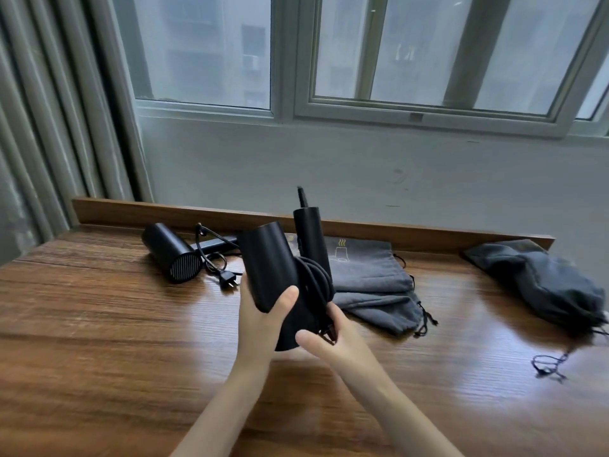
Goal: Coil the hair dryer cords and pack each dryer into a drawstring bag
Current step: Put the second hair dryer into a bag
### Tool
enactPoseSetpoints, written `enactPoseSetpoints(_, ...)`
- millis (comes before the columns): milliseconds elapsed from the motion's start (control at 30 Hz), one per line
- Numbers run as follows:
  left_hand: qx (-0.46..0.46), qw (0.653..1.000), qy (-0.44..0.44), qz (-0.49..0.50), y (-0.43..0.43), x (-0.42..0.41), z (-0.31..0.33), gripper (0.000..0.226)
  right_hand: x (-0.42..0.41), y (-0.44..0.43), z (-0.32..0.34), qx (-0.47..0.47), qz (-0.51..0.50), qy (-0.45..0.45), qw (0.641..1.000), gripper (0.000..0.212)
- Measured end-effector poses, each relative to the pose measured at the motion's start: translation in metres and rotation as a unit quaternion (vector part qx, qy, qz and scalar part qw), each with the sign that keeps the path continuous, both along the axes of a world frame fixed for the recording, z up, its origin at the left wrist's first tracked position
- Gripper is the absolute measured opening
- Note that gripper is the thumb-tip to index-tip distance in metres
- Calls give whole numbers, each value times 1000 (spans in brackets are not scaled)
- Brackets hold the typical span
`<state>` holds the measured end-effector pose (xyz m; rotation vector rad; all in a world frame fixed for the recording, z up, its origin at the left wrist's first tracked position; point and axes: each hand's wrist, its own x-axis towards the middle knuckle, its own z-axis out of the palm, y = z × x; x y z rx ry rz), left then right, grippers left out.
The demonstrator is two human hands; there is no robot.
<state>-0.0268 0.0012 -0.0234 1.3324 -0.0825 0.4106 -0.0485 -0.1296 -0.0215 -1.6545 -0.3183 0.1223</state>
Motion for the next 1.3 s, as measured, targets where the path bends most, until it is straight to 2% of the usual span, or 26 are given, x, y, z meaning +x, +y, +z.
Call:
enactPoseSetpoints(67, -15, 1000, 19, 13, -6, 4, -4, 66, 4, 3, -3, -26, -19, 5, 999, 65)
enactPoseSetpoints(167, -32, 999, 36, 2, -14, 9, -8, 71, 10, 7, -13, -72, -75, -32, 994, 92)
enactPoseSetpoints(233, -43, 997, 41, -43, -20, 11, -12, 72, 13, 6, -19, -44, -107, -48, 992, 105)
enactPoseSetpoints(367, -54, 989, 15, -140, -36, 14, -14, 70, 19, -7, -20, 96, -137, -52, 985, 88)
enactPoseSetpoints(433, -9, 984, 9, -179, -43, 18, -7, 68, 22, -19, -15, 116, -166, -72, 977, 80)
enactPoseSetpoints(500, 74, 967, -12, -244, -47, 28, 3, 64, 27, -36, -9, 113, -198, -86, 970, 76)
enactPoseSetpoints(567, 177, 937, -16, -301, -46, 46, 12, 50, 33, -55, -4, 104, -241, -104, 960, 73)
enactPoseSetpoints(600, 254, 919, -20, -300, -45, 57, 14, 40, 36, -63, -3, 104, -266, -109, 952, 72)
enactPoseSetpoints(633, 356, 898, -39, -257, -45, 69, 15, 31, 38, -70, -2, 111, -291, -109, 944, 72)
enactPoseSetpoints(667, 469, 861, -69, -187, -46, 82, 13, 27, 40, -75, -1, 127, -311, -106, 936, 73)
enactPoseSetpoints(733, 653, 745, -127, -51, -54, 105, 9, 32, 46, -83, -3, 178, -334, -91, 921, 69)
enactPoseSetpoints(800, 744, 647, -166, -14, -67, 119, 2, 38, 50, -89, -5, 216, -345, -76, 911, 64)
enactPoseSetpoints(867, 786, 596, -160, -31, -82, 128, -6, 36, 52, -94, -5, 238, -358, -66, 900, 63)
enactPoseSetpoints(933, 805, 578, -123, -39, -90, 133, -13, 31, 53, -98, -7, 248, -368, -55, 894, 63)
enactPoseSetpoints(1000, 810, 572, -122, -41, -91, 136, -17, 26, 55, -99, -9, 251, -367, -47, 895, 63)
enactPoseSetpoints(1133, 781, 590, -204, 1, -68, 134, 1, 10, 57, -95, -12, 254, -344, -39, 903, 65)
enactPoseSetpoints(1200, 768, 581, -263, 45, -44, 133, 10, 3, 56, -95, -12, 234, -337, -48, 911, 67)
enactPoseSetpoints(1300, 763, 564, -291, 122, -1, 130, 13, 21, 56, -91, -14, 212, -317, -62, 922, 63)
